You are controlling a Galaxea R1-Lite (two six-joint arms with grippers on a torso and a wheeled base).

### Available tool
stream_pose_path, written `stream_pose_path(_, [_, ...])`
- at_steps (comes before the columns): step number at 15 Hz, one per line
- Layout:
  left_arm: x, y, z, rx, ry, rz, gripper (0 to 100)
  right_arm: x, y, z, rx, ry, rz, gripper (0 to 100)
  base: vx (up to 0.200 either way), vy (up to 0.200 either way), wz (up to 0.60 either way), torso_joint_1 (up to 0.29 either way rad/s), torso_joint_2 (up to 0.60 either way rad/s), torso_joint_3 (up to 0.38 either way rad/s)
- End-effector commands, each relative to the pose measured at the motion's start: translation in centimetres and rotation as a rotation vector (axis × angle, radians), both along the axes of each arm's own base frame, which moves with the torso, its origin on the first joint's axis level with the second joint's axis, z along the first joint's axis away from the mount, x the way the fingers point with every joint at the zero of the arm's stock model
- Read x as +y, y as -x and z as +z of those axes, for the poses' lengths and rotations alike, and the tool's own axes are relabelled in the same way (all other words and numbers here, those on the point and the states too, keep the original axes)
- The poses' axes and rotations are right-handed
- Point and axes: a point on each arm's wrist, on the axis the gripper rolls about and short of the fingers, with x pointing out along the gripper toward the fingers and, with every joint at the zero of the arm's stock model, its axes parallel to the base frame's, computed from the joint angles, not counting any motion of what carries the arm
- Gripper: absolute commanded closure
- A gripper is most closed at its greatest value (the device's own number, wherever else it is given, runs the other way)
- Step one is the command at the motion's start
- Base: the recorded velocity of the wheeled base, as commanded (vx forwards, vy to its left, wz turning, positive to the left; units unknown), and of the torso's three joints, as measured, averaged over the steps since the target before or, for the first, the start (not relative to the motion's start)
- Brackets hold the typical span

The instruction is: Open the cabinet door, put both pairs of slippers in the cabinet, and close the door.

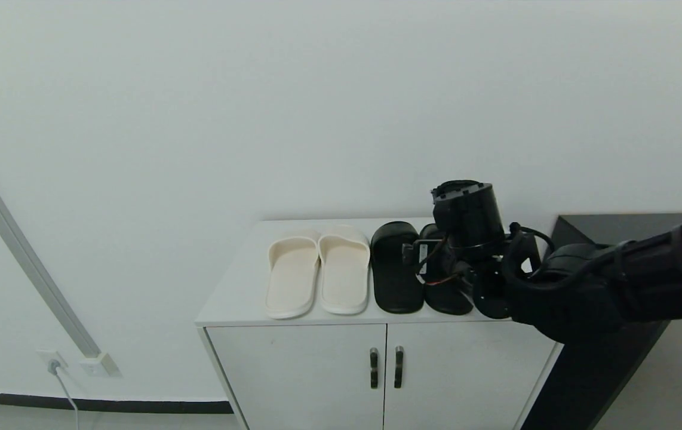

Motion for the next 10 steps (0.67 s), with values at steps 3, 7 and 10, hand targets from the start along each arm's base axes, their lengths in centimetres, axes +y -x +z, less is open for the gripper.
stream_pose_path(3, [0.0, 0.0, 0.0, 0.0, 0.0, -0.001, 100, 1.9, -3.7, -3.6, -0.008, 0.039, -0.086, 0, 0.0, 0.0, 0.0, 0.0, 0.0, 0.0])
stream_pose_path(7, [0.0, 0.0, 0.0, 0.0, 0.0, 0.0, 100, 2.5, -6.7, -4.7, -0.047, 0.056, -0.131, 0, 0.0, 0.0, 0.0, 0.0, 0.0, 0.0])
stream_pose_path(10, [0.0, 0.0, 0.0, 0.0, 0.0, 0.0, 100, 2.6, -8.4, -5.2, -0.061, 0.05, -0.151, 0, 0.0, 0.0, 0.0, 0.0, 0.0, 0.0])
